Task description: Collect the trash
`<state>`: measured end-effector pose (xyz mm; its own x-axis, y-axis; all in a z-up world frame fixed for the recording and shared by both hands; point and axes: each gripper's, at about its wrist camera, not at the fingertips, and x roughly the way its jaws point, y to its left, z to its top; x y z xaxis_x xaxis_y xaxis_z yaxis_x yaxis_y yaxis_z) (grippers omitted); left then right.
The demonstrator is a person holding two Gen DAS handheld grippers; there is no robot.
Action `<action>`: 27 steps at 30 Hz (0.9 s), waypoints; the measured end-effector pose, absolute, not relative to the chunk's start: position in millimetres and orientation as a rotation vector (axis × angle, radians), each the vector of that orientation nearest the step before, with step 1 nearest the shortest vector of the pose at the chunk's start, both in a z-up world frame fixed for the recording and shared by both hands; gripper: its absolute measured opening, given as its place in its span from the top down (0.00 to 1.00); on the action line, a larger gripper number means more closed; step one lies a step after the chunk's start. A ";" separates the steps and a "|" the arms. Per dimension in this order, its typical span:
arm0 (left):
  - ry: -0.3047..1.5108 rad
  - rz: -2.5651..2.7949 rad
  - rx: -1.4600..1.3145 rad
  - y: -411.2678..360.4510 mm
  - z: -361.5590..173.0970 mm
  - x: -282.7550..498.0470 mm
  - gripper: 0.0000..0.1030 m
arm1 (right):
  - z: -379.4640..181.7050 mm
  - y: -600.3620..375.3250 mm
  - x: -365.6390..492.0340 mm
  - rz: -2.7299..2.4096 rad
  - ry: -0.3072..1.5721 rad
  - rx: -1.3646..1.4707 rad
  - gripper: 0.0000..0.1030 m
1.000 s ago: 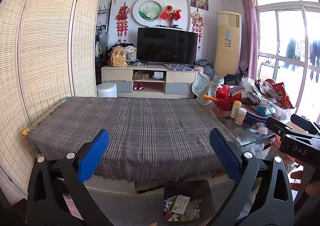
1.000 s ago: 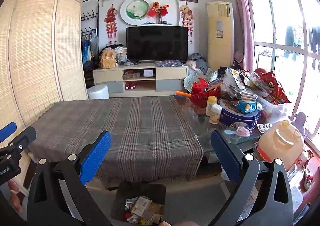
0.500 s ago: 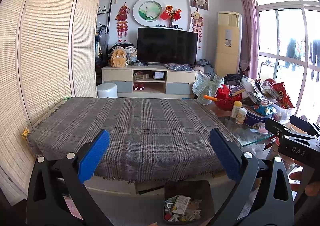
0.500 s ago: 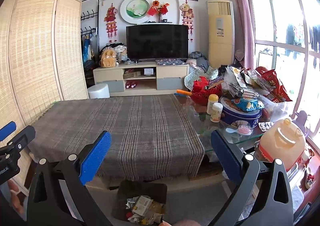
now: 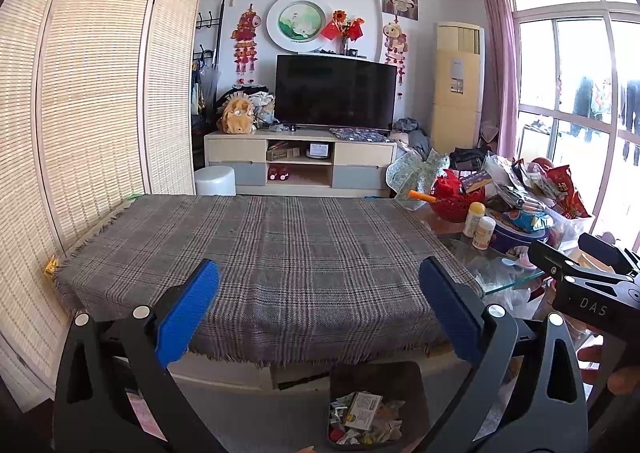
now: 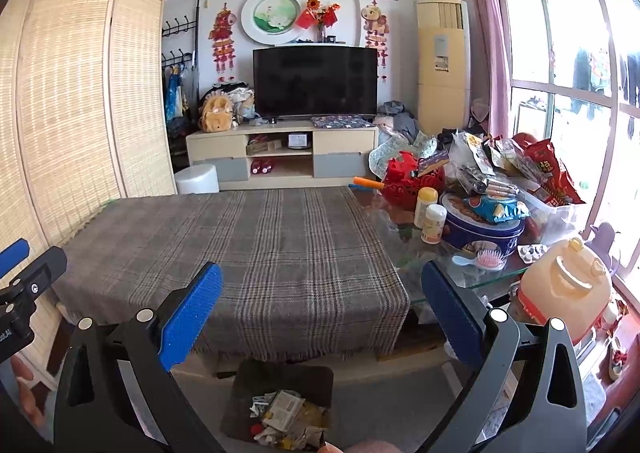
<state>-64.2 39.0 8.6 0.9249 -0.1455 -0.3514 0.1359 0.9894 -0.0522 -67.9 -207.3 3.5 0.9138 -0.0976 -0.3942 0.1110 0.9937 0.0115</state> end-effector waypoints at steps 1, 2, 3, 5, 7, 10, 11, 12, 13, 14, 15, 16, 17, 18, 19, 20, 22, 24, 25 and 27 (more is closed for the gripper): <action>0.362 -0.142 -0.026 39.0 8.5 -63.8 0.08 | 3.5 -207.1 -68.2 -0.107 0.403 0.035 0.03; 0.362 -0.142 -0.025 38.7 8.6 -63.4 0.08 | 3.5 -207.1 -68.1 -0.107 0.404 0.035 0.03; 0.363 -0.142 -0.026 38.7 8.6 -62.9 0.08 | 3.7 -207.2 -67.9 -0.107 0.404 0.035 0.03; 0.362 -0.141 -0.024 38.6 8.7 -63.1 0.08 | 3.8 -207.1 -67.9 -0.108 0.404 0.032 0.03; 0.362 -0.139 -0.023 38.4 8.3 -62.3 0.08 | 4.1 -207.1 -67.4 -0.108 0.405 0.033 0.03; 0.363 -0.140 -0.023 38.2 7.8 -61.9 0.08 | 4.2 -207.5 -67.1 -0.108 0.407 0.038 0.03; 0.362 -0.139 -0.022 38.1 8.0 -62.3 0.08 | 4.1 -207.6 -67.0 -0.109 0.406 0.039 0.03; 0.363 -0.138 -0.023 37.9 7.9 -62.3 0.08 | 4.1 -207.9 -66.9 -0.107 0.407 0.039 0.03; 0.362 -0.139 -0.023 37.8 8.0 -62.5 0.08 | 4.0 -208.0 -66.8 -0.105 0.408 0.041 0.03; 0.364 -0.140 -0.022 37.9 7.6 -61.9 0.08 | 3.9 -208.3 -66.8 -0.103 0.410 0.044 0.03; 0.366 -0.140 -0.023 37.8 7.6 -61.8 0.08 | 3.9 -208.8 -66.2 -0.102 0.411 0.046 0.03; 0.367 -0.143 -0.022 37.4 7.0 -61.1 0.08 | 3.6 -209.2 -66.2 -0.103 0.411 0.047 0.03; 0.367 -0.144 -0.022 36.5 6.4 -60.4 0.08 | 3.6 -209.3 -66.1 -0.104 0.411 0.045 0.03; 0.368 -0.142 -0.021 36.3 6.3 -60.3 0.08 | 3.1 -209.8 -65.7 -0.106 0.411 0.045 0.03; 0.368 -0.140 -0.019 36.0 6.1 -60.1 0.08 | 2.5 -209.9 -65.5 -0.107 0.412 0.046 0.03; 0.369 -0.140 -0.018 35.1 5.7 -60.0 0.08 | 2.2 -210.0 -65.3 -0.107 0.414 0.046 0.03; 0.382 -0.152 -0.024 33.8 4.5 -58.0 0.08 | 1.9 -209.7 -65.2 -0.109 0.413 0.046 0.03; 0.402 -0.172 -0.030 32.5 2.8 -55.1 0.08 | 1.0 -209.8 -64.7 -0.112 0.413 0.044 0.03; 0.413 -0.178 -0.034 31.9 1.7 -53.7 0.08 | 0.6 -209.4 -64.5 -0.113 0.414 0.043 0.03; 0.427 -0.182 -0.045 32.1 -0.1 -52.1 0.08 | -0.2 -209.5 -64.1 -0.111 0.417 0.047 0.03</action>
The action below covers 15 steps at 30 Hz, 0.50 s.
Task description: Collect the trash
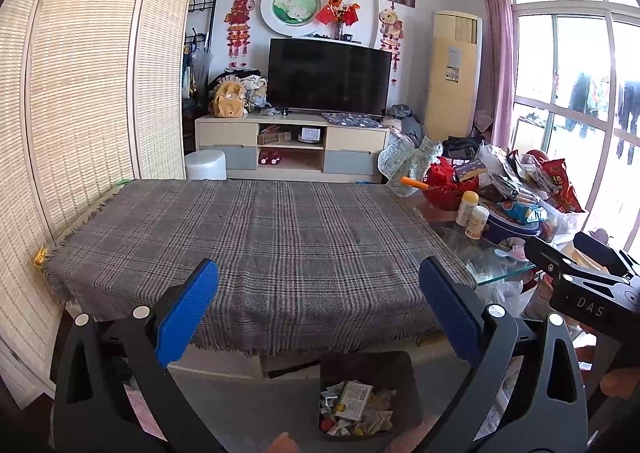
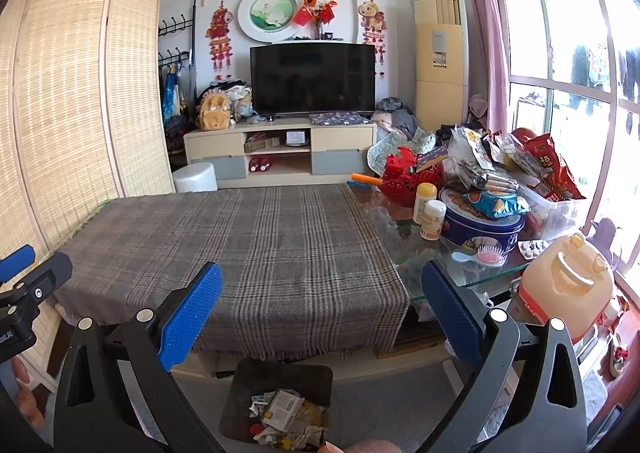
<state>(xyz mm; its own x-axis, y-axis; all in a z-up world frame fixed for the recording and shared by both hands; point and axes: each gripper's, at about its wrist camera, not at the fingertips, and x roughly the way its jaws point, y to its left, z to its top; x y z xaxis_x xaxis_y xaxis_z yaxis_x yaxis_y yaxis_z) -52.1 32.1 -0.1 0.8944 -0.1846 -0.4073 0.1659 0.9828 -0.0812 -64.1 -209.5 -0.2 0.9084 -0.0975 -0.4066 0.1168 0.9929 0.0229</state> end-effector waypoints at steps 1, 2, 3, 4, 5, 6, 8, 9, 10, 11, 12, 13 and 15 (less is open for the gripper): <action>0.431 -0.186 -0.051 32.0 -0.9 -51.3 0.08 | -1.1 -210.4 -63.6 -0.111 0.419 0.050 0.03; 0.434 -0.187 -0.056 32.1 -1.3 -50.7 0.08 | -1.7 -210.9 -63.0 -0.110 0.421 0.052 0.03; 0.434 -0.186 -0.062 32.0 -2.0 -50.3 0.08 | -2.5 -211.2 -62.6 -0.112 0.424 0.053 0.03; 0.433 -0.179 -0.062 32.5 -2.2 -49.7 0.08 | -3.5 -211.6 -61.6 -0.113 0.427 0.052 0.03; 0.428 -0.166 -0.058 32.2 -2.6 -49.4 0.08 | -4.4 -212.2 -61.0 -0.113 0.430 0.054 0.03; 0.423 -0.157 -0.053 32.3 -2.7 -49.4 0.08 | -4.9 -212.8 -60.2 -0.113 0.432 0.057 0.03; 0.411 -0.145 -0.047 34.1 -1.9 -49.5 0.08 | -6.5 -214.3 -58.8 -0.112 0.436 0.062 0.03; 0.405 -0.146 -0.050 34.8 -1.8 -49.8 0.08 | -6.6 -213.9 -58.9 -0.112 0.436 0.062 0.03; 0.402 -0.147 -0.053 35.3 -1.0 -49.3 0.08 | -6.7 -214.1 -58.7 -0.112 0.436 0.063 0.03; 0.403 -0.149 -0.053 35.1 -1.3 -49.1 0.08 | -7.3 -214.5 -57.9 -0.111 0.438 0.065 0.03; 0.405 -0.146 -0.049 34.2 -0.7 -47.4 0.08 | -7.4 -214.6 -58.1 -0.109 0.439 0.065 0.03; 0.405 -0.141 -0.045 33.8 -0.9 -47.1 0.08 | -8.0 -214.6 -57.3 -0.108 0.440 0.065 0.03; 0.407 -0.130 -0.036 33.6 -1.3 -46.4 0.08 | -9.3 -214.5 -56.2 -0.104 0.442 0.065 0.03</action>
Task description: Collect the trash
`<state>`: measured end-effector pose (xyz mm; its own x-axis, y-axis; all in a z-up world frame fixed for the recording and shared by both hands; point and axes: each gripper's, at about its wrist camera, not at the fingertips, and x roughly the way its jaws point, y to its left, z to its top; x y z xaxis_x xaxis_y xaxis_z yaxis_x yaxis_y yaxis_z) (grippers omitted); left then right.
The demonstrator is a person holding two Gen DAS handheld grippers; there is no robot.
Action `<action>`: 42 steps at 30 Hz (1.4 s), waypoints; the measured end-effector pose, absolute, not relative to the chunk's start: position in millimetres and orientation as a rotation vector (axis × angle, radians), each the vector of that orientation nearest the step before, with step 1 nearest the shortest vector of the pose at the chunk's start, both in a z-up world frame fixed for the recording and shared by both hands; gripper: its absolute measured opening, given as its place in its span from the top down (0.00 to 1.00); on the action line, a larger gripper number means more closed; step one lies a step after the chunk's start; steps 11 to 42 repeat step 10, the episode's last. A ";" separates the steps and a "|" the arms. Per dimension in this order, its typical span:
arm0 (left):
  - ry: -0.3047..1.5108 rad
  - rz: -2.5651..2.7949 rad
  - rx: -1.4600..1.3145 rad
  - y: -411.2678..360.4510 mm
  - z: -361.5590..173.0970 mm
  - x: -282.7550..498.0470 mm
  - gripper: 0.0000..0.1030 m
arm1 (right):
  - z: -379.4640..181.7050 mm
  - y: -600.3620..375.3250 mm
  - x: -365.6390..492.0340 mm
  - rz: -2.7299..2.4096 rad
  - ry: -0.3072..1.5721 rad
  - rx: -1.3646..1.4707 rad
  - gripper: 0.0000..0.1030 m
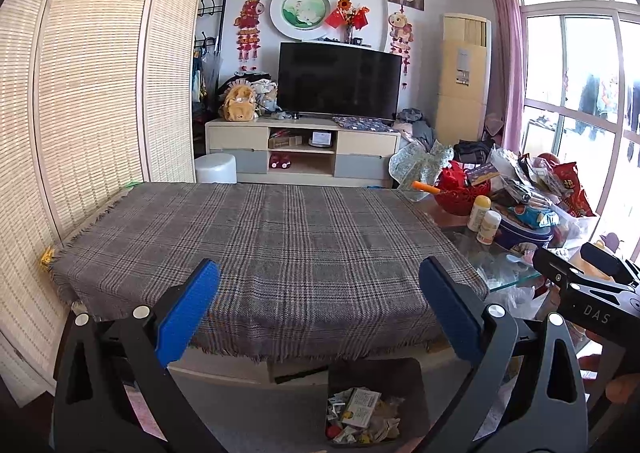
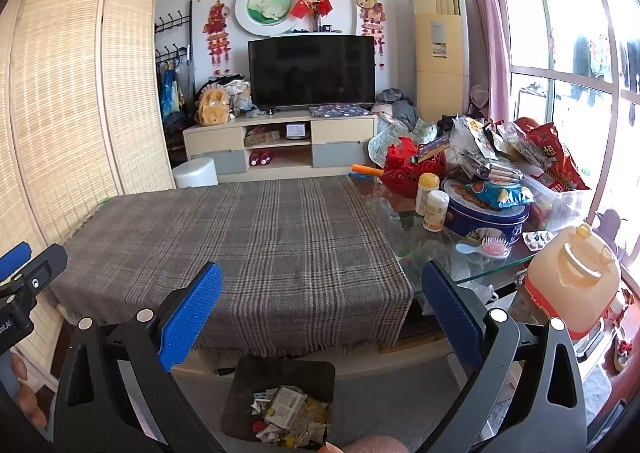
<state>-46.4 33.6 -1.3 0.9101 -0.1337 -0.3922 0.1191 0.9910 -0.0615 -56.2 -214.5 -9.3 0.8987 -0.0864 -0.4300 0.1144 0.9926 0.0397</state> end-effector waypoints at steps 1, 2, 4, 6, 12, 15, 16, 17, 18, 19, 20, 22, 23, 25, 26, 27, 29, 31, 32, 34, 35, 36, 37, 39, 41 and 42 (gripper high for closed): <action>0.408 -0.124 -0.035 33.5 -1.6 -46.3 0.08 | -9.8 -214.5 -55.9 -0.102 0.442 0.065 0.03; 0.411 -0.116 -0.033 33.4 -2.0 -45.9 0.08 | -10.4 -214.7 -55.3 -0.102 0.444 0.066 0.03; 0.416 -0.105 -0.033 35.4 -1.6 -44.6 0.08 | -11.4 -215.0 -53.8 -0.102 0.448 0.066 0.03; 0.416 -0.106 -0.033 36.2 -1.5 -44.1 0.08 | -11.9 -214.5 -53.3 -0.100 0.451 0.067 0.03; 0.415 -0.108 -0.032 36.3 -1.0 -43.3 0.08 | -10.9 -214.5 -53.5 -0.099 0.449 0.066 0.03; 0.415 -0.108 -0.032 36.3 -1.0 -43.3 0.08 | -10.9 -214.5 -53.5 -0.099 0.449 0.066 0.03; 0.415 -0.108 -0.032 36.3 -1.0 -43.3 0.08 | -10.9 -214.5 -53.5 -0.099 0.449 0.066 0.03; 0.415 -0.108 -0.032 36.3 -1.0 -43.3 0.08 | -10.9 -214.5 -53.5 -0.099 0.449 0.066 0.03; 0.415 -0.108 -0.032 36.3 -1.0 -43.3 0.08 | -10.9 -214.5 -53.5 -0.099 0.449 0.066 0.03; 0.415 -0.108 -0.032 36.3 -1.0 -43.3 0.08 | -10.9 -214.5 -53.5 -0.099 0.449 0.066 0.03; 0.415 -0.108 -0.032 36.3 -1.0 -43.3 0.08 | -10.9 -214.5 -53.5 -0.099 0.449 0.066 0.03; 0.415 -0.108 -0.032 36.3 -1.0 -43.3 0.08 | -10.9 -214.5 -53.5 -0.099 0.449 0.066 0.03; 0.415 -0.108 -0.032 36.3 -1.0 -43.3 0.08 | -10.9 -214.5 -53.5 -0.099 0.449 0.066 0.03; 0.415 -0.108 -0.032 36.3 -1.0 -43.3 0.08 | -10.9 -214.5 -53.5 -0.099 0.449 0.066 0.03; 0.415 -0.108 -0.032 36.3 -1.0 -43.3 0.08 | -10.9 -214.5 -53.5 -0.099 0.449 0.066 0.03; 0.415 -0.108 -0.032 36.3 -1.0 -43.3 0.08 | -10.9 -214.5 -53.5 -0.099 0.449 0.066 0.03; 0.415 -0.108 -0.032 36.3 -1.0 -43.3 0.08 | -10.9 -214.5 -53.5 -0.099 0.449 0.066 0.03; 0.415 -0.108 -0.032 36.3 -1.0 -43.3 0.08 | -10.9 -214.5 -53.5 -0.099 0.449 0.066 0.03; 0.415 -0.108 -0.032 36.3 -1.0 -43.3 0.08 | -10.9 -214.5 -53.5 -0.099 0.449 0.066 0.03; 0.415 -0.108 -0.032 36.3 -1.0 -43.3 0.08 | -10.9 -214.5 -53.5 -0.099 0.449 0.066 0.03; 0.415 -0.108 -0.032 36.3 -1.0 -43.3 0.08 | -10.9 -214.5 -53.5 -0.099 0.449 0.066 0.03; 0.415 -0.108 -0.032 36.3 -1.0 -43.3 0.08 | -10.9 -214.5 -53.5 -0.099 0.449 0.066 0.03; 0.415 -0.108 -0.032 36.3 -1.0 -43.3 0.08 | -10.9 -214.5 -53.5 -0.099 0.449 0.066 0.03; 0.415 -0.108 -0.032 36.3 -1.0 -43.3 0.08 | -10.9 -214.5 -53.5 -0.099 0.449 0.066 0.03; 0.415 -0.108 -0.032 36.3 -1.0 -43.3 0.08 | -10.9 -214.5 -53.5 -0.099 0.449 0.066 0.03; 0.415 -0.108 -0.032 36.3 -1.0 -43.3 0.08 | -10.9 -214.5 -53.5 -0.099 0.449 0.066 0.03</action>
